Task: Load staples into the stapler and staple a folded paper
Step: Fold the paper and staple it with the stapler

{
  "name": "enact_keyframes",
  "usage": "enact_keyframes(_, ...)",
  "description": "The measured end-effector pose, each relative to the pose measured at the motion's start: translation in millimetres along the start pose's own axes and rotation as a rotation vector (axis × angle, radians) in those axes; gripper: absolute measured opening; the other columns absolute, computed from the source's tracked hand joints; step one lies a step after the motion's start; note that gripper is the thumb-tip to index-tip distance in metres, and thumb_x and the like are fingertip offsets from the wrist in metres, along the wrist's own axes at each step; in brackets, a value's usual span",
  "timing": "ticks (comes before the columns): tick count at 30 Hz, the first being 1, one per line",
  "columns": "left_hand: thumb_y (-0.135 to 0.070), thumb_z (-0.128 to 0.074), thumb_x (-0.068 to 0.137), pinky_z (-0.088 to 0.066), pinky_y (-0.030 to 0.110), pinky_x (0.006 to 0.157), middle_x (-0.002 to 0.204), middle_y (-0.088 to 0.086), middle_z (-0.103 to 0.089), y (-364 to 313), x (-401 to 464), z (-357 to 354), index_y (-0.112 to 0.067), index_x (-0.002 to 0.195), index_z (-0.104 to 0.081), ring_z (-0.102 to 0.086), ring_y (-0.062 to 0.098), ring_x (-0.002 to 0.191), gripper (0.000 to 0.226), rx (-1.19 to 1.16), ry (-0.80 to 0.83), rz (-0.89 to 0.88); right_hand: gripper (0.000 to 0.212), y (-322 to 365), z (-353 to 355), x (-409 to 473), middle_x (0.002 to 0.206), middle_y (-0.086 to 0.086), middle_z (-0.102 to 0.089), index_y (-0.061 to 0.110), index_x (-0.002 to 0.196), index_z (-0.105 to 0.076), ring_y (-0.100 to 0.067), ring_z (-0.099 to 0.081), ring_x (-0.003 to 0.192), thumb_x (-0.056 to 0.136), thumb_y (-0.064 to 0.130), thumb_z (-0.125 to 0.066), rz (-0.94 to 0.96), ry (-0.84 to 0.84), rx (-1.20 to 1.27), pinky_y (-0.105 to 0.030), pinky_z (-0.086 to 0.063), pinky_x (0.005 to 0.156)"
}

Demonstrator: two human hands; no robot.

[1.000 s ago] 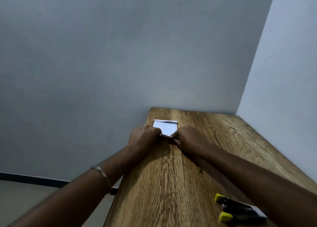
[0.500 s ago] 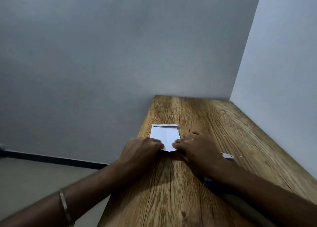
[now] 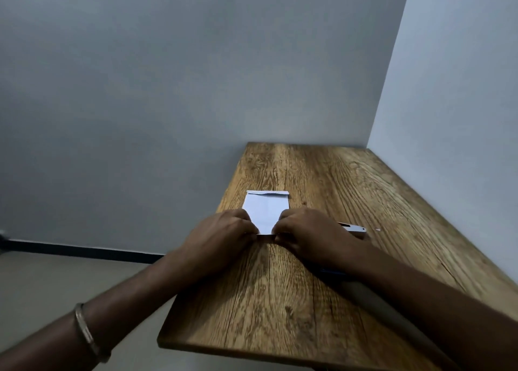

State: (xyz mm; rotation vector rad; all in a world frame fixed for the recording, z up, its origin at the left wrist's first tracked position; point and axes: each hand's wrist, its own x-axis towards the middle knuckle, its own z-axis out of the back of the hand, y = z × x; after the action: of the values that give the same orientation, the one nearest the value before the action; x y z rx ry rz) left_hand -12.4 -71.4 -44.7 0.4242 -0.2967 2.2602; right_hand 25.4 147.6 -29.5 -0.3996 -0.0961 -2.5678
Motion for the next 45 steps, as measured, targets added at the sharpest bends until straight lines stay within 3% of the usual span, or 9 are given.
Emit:
enact_keyframes(5,-0.029,-0.063,0.093,-0.051,0.021,0.071,0.099,-0.011,-0.075,6,11,4,-0.026,0.103,-0.075,-0.064,0.001,0.08,0.016,-0.154,-0.016,0.099,0.012,-4,2,8,0.094,0.001,-0.078,0.019,0.098,-0.078,-0.015,-0.069,0.084,0.089,0.022,-0.07,-0.138,-0.066,0.159,-0.031,-0.053,0.075)
enact_keyframes(9,-0.026,-0.07,0.088,-0.047,0.015,0.067,0.085,-0.017,-0.07,15,23,5,-0.024,0.098,-0.076,-0.063,-0.004,0.075,0.011,-0.312,0.038,0.203,0.018,-12,8,18,0.1,0.002,-0.078,0.018,0.102,-0.078,-0.008,-0.069,0.086,0.085,0.022,-0.077,-0.263,0.009,0.301,-0.027,-0.056,0.079)
enact_keyframes(13,-0.026,-0.073,0.086,-0.044,0.01,0.061,0.08,-0.018,-0.066,22,33,2,-0.024,0.094,-0.075,-0.061,-0.004,0.072,0.009,-0.339,0.076,0.26,0.023,-19,11,23,0.098,0.002,-0.075,0.02,0.104,-0.076,-0.007,-0.068,0.084,0.082,0.023,-0.08,-0.314,0.094,0.314,-0.022,-0.054,0.073)
enact_keyframes(17,-0.029,-0.076,0.083,-0.045,0.01,0.061,0.08,-0.016,-0.066,24,32,-4,-0.024,0.09,-0.074,-0.061,-0.003,0.072,0.008,-0.319,0.074,0.258,0.026,-22,10,23,0.098,0.003,-0.072,0.019,0.105,-0.071,-0.01,-0.067,0.086,0.081,0.022,-0.081,-0.317,0.116,0.302,-0.031,-0.057,0.077)
enact_keyframes(21,-0.03,-0.077,0.082,-0.054,0.029,0.065,0.081,-0.009,-0.066,22,26,-7,-0.023,0.086,-0.07,-0.061,0.005,0.073,0.011,-0.277,0.022,0.245,0.021,-20,4,18,0.098,0.005,-0.067,0.023,0.1,-0.067,-0.013,-0.063,0.087,0.082,0.025,-0.079,-0.261,0.072,0.197,-0.036,-0.055,0.075)
enact_keyframes(32,-0.04,-0.064,0.091,-0.051,0.029,0.075,0.111,-0.007,-0.059,13,10,-6,-0.022,0.1,-0.07,-0.058,0.009,0.089,0.021,-0.139,0.014,0.197,0.016,-15,10,9,0.1,0.007,-0.073,0.026,0.101,-0.077,-0.01,-0.065,0.092,0.087,0.033,-0.074,-0.058,0.037,-0.045,-0.028,-0.051,0.073)
enact_keyframes(35,-0.048,-0.056,0.093,-0.05,0.028,0.077,0.118,-0.008,-0.055,9,-1,-6,-0.025,0.112,-0.069,-0.056,0.007,0.094,0.032,-0.113,0.037,0.177,0.007,-10,9,10,0.081,0.01,-0.069,0.024,0.088,-0.076,-0.011,-0.061,0.074,0.087,0.024,-0.07,-0.013,0.019,-0.163,-0.026,-0.043,0.062)
enact_keyframes(38,-0.05,-0.054,0.093,-0.051,0.03,0.079,0.116,-0.007,-0.055,7,-8,-5,-0.027,0.116,-0.068,-0.055,0.008,0.096,0.035,-0.121,0.004,0.202,0.016,-4,7,11,0.062,0.005,-0.056,0.017,0.074,-0.064,-0.015,-0.047,0.053,0.09,0.019,-0.061,0.009,0.016,-0.298,-0.026,-0.029,0.051)
enact_keyframes(45,-0.047,-0.059,0.091,-0.05,0.03,0.077,0.109,-0.007,-0.056,2,-6,-8,-0.028,0.114,-0.069,-0.055,0.009,0.093,0.031,-0.138,-0.041,0.251,0.026,5,2,11,0.056,0.001,-0.04,0.017,0.071,-0.042,-0.02,-0.036,0.044,0.092,0.008,-0.053,0.035,0.008,-0.375,-0.032,-0.031,0.048)
